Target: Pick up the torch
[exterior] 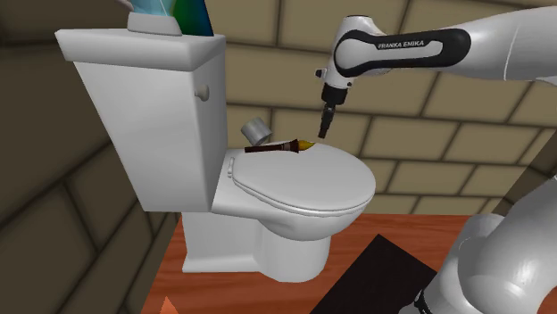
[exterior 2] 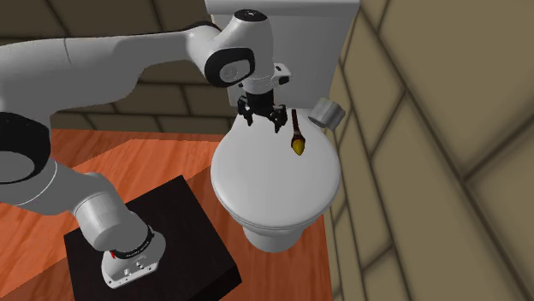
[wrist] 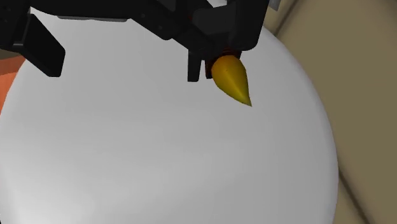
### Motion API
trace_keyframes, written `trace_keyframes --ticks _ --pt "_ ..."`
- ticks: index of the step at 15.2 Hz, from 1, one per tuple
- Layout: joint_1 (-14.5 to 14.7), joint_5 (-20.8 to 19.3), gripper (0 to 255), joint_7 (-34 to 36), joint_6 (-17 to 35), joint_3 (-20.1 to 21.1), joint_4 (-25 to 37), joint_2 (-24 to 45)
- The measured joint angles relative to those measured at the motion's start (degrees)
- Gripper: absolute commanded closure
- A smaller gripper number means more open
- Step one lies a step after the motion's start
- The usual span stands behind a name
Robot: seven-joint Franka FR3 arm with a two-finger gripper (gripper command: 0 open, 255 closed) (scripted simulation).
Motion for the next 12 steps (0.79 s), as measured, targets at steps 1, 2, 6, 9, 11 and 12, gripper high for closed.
trace_keyframes --ticks 1,2,6,9,11,12 --pt "0.19 0.48 0 -1.87 0.25 -0.41 1.43 2.14" --pt "0.38 1.22 0 -3.8 0.19 -0.82 4.03 5.13" --pt "0.59 3.63 0 -10.71 0.42 -1.39 11.51 14.79" --pt "0.44 5.47 0 -15.14 -1.01 -0.99 19.37 22.72" --pt "-0.12 6.47 0 -18.27 -1.7 -0.63 24.15 27.72" --pt "-0.34 6.75 0 -19.68 -2.1 -0.39 25.98 29.64"
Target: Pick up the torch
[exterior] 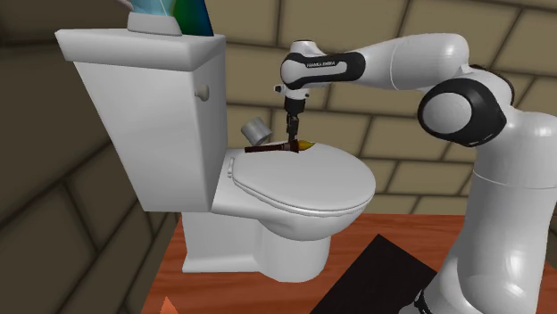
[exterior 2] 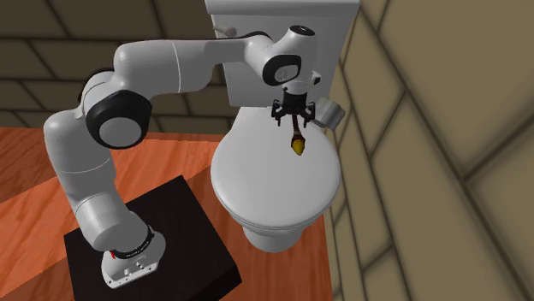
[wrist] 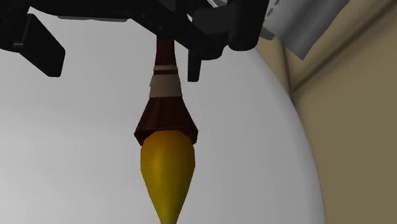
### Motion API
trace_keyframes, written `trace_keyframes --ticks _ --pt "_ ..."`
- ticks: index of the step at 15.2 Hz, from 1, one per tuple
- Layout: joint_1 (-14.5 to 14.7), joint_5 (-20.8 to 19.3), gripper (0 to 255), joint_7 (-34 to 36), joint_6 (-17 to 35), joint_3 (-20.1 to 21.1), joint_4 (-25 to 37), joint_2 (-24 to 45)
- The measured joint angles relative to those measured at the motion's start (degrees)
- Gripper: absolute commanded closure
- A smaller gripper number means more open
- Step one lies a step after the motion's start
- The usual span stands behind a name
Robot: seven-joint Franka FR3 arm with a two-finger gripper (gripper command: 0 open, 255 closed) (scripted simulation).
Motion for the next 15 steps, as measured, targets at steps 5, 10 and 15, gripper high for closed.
trace_keyframes --ticks 5,10,15 --pt "-0.86 1.18 0 -4.12 -1.9 1.3 9.68 9.22" --pt "-0.76 1.34 0 -4.42 1.22 1.48 7.4 10.13" --pt "-0.68 1.45 255 -4.5 2.27 1.56 6.5 10.08"
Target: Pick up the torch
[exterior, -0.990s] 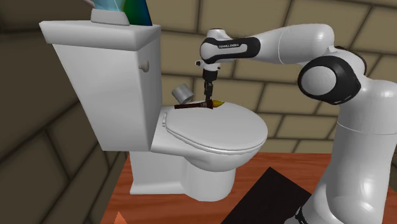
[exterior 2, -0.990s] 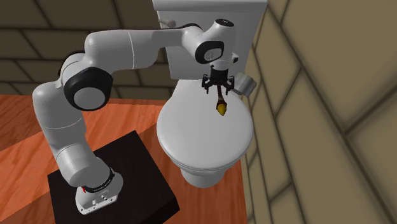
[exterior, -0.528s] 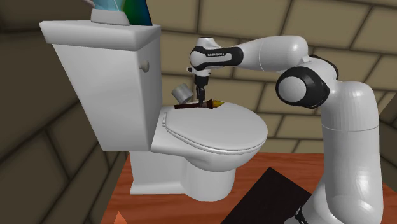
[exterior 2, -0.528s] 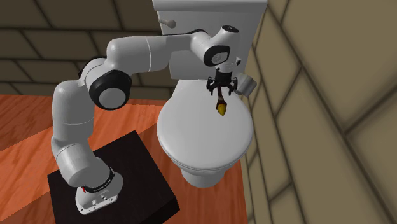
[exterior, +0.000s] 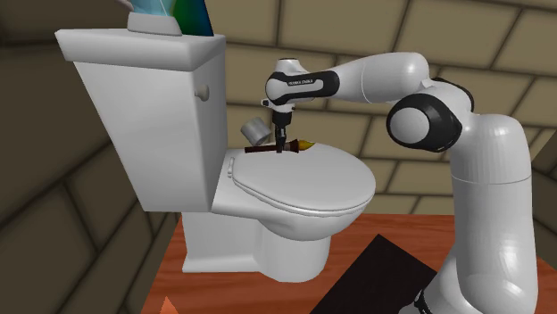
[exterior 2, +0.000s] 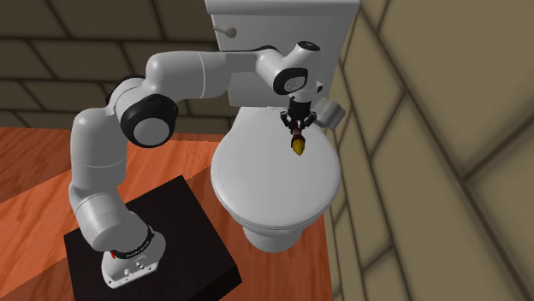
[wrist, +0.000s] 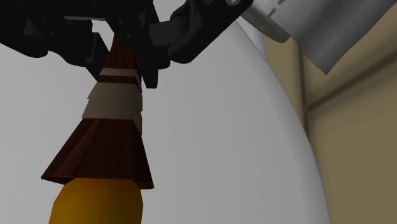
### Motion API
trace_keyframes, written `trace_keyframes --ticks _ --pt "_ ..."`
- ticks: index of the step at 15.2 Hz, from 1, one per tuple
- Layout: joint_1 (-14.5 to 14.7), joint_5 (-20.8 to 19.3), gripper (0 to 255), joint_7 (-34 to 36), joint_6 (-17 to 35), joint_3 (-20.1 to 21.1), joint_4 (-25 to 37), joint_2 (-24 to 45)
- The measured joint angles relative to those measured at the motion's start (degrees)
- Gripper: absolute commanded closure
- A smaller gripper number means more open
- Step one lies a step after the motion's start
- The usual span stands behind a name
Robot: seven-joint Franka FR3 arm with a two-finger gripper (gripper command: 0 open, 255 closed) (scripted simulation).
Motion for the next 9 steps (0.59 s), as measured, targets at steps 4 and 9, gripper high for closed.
trace_keyframes --ticks 4,9 --pt "0.04 -0.05 255 0.09 0.16 -0.02 -0.07 -0.03" --pt "-0.09 -0.08 255 0.0 -0.66 -0.08 0.54 -0.02"
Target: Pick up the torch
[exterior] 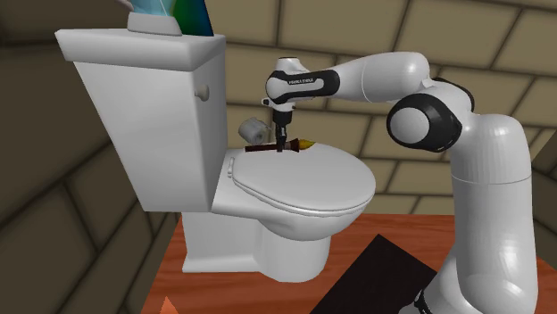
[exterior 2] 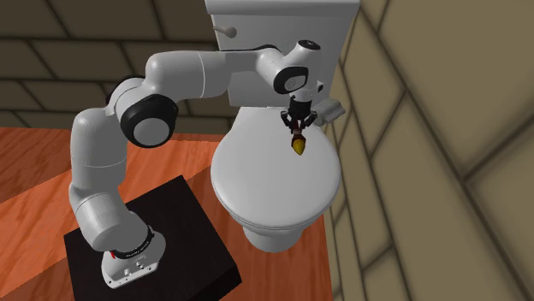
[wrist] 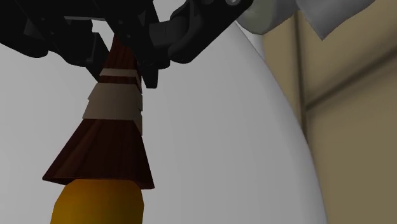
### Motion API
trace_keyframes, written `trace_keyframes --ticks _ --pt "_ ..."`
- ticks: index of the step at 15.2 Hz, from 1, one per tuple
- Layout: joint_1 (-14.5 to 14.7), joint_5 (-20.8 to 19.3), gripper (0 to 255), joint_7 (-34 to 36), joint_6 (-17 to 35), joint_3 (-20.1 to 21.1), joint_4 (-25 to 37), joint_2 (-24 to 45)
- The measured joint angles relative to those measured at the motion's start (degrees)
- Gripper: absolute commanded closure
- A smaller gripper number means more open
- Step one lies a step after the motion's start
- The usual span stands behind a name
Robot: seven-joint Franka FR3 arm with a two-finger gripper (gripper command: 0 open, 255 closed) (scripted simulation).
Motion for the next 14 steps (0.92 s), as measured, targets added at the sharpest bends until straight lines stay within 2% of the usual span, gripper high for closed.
trace_keyframes --ticks 14 --pt "-0.63 -0.09 255 0.32 -10.53 -0.16 10.81 0.29"
